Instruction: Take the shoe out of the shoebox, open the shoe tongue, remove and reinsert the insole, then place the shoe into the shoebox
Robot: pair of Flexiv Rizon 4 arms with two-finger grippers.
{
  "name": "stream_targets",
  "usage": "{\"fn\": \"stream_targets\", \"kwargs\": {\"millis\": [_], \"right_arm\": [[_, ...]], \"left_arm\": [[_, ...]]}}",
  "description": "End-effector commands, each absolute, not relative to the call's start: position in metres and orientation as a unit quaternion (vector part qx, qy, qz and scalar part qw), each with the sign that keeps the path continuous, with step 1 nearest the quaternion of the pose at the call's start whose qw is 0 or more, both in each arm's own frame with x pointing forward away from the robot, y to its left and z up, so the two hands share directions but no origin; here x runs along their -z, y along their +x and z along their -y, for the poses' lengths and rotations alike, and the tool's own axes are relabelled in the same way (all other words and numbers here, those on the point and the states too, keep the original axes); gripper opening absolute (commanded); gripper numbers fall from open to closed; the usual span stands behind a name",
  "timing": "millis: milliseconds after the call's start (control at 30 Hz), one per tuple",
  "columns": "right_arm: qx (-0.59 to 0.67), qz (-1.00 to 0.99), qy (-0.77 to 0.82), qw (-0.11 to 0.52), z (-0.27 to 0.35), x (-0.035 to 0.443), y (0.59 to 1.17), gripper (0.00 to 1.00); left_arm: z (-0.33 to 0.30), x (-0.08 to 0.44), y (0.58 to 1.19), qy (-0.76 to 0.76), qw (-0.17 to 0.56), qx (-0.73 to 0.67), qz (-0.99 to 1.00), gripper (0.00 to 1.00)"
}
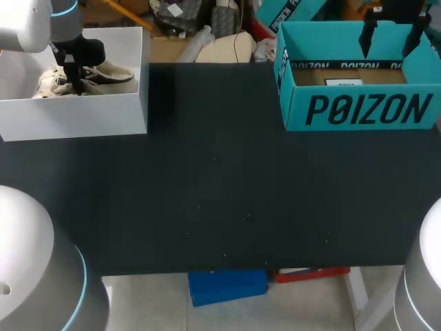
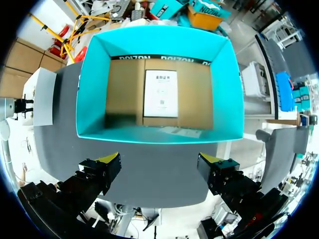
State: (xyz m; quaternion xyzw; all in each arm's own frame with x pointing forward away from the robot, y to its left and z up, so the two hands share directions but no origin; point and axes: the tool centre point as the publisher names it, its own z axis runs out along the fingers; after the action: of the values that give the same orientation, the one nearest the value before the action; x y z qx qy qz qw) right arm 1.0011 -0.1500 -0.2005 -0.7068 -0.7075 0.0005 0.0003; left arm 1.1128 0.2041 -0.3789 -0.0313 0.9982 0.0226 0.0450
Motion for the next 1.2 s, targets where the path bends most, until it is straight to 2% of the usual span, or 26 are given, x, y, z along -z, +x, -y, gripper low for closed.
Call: {"fn": "stream_targets", "kwargs": {"millis": [33,267,367,400,433,467,600,767,1200], "right_arm": [[-0.001,0.707,-0.707,0.000,0.150,0.200,1.001,1.00],[-0.001,0.707,-0.707,0.000,0.150,0.200,1.001,1.00],[-0.001,0.707,-0.707,0.000,0.150,0.200,1.001,1.00],[-0.001,0.707,-0.707,0.000,0.150,0.200,1.001,1.00],[-0.001,0.707,-0.707,0.000,0.150,0.200,1.001,1.00],[-0.001,0.707,-0.707,0.000,0.150,0.200,1.001,1.00],[-0.001,0.707,-0.707,0.000,0.150,0.200,1.001,1.00],[-0.001,0.707,-0.707,0.000,0.150,0.200,1.001,1.00],[-0.001,0.707,-0.707,0.000,0.150,0.200,1.001,1.00]], "left_arm": [[-0.201,0.389,1.118,-0.030,0.037,-0.025,-0.999,0.29],[-0.201,0.398,1.116,-0.027,0.029,-0.028,-0.999,0.24],[-0.201,0.399,1.115,-0.024,0.026,-0.029,-0.999,0.17],[-0.201,0.400,1.115,-0.020,0.025,-0.028,-0.999,0.12],[-0.201,0.400,1.114,-0.014,0.025,-0.027,-0.999,0.02],[-0.200,0.400,1.112,-0.013,0.024,-0.027,-0.999,0.00],[-0.197,0.394,1.110,-0.007,0.026,-0.021,-0.999,0.00],[-0.198,0.363,1.108,-0.009,0.040,-0.016,-0.999,0.00],[-0.172,0.213,1.086,-0.028,0.107,-0.008,-0.994,0.00]]}}
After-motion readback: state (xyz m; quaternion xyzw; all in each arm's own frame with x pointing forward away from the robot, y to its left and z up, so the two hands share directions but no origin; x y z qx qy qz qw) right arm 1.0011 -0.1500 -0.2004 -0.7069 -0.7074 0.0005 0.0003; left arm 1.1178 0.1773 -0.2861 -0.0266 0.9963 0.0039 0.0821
